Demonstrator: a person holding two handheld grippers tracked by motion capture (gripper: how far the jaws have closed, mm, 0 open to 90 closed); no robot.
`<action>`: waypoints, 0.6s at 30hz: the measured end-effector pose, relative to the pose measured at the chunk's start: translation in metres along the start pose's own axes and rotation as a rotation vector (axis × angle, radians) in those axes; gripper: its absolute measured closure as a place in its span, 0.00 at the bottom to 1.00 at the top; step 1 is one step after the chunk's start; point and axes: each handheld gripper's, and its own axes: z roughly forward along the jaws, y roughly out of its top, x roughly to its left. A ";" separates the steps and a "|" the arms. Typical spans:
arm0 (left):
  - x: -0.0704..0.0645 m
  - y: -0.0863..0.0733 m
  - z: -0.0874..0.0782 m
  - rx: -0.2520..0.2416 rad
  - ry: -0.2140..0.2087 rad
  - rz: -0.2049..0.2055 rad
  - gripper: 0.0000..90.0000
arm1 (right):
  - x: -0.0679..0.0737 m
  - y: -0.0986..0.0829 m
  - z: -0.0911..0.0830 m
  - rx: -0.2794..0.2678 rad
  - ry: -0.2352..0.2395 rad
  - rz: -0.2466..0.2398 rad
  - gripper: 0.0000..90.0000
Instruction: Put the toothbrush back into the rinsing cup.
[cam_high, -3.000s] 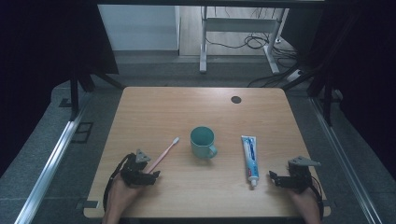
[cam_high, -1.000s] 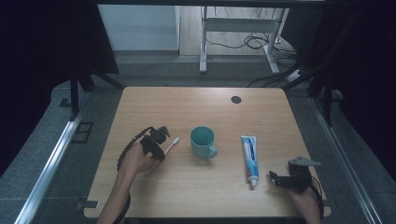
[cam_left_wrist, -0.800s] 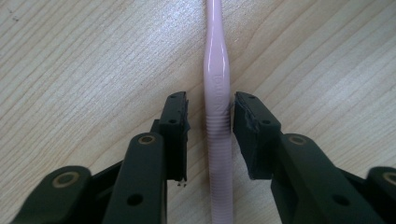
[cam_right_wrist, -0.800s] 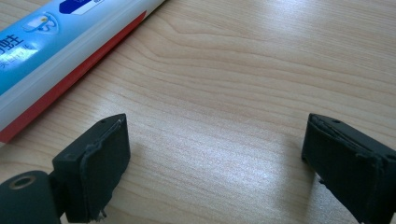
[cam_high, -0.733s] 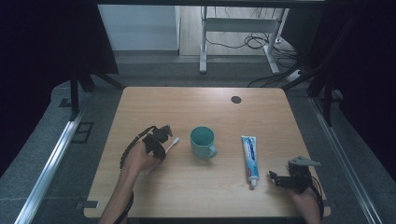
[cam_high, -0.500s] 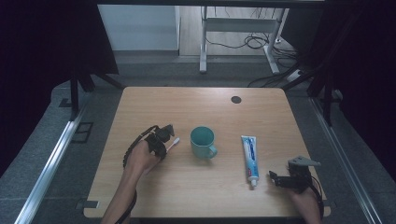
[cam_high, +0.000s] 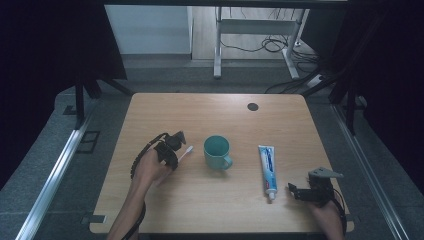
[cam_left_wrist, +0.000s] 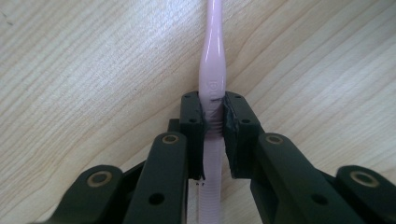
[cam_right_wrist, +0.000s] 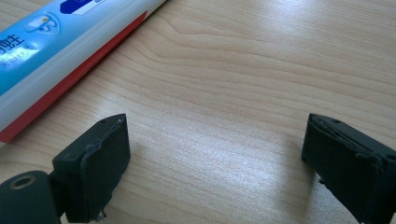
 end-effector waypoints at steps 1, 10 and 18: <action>0.001 -0.001 -0.003 -0.018 -0.007 -0.002 0.88 | 0.000 0.000 0.000 0.000 0.000 -0.001 0.08; 0.003 -0.006 -0.016 -0.090 -0.029 -0.005 0.88 | 0.000 0.000 0.000 0.000 0.000 0.000 0.08; 0.004 -0.008 -0.029 -0.157 -0.042 -0.009 0.88 | 0.000 0.000 0.000 0.000 0.000 0.000 0.08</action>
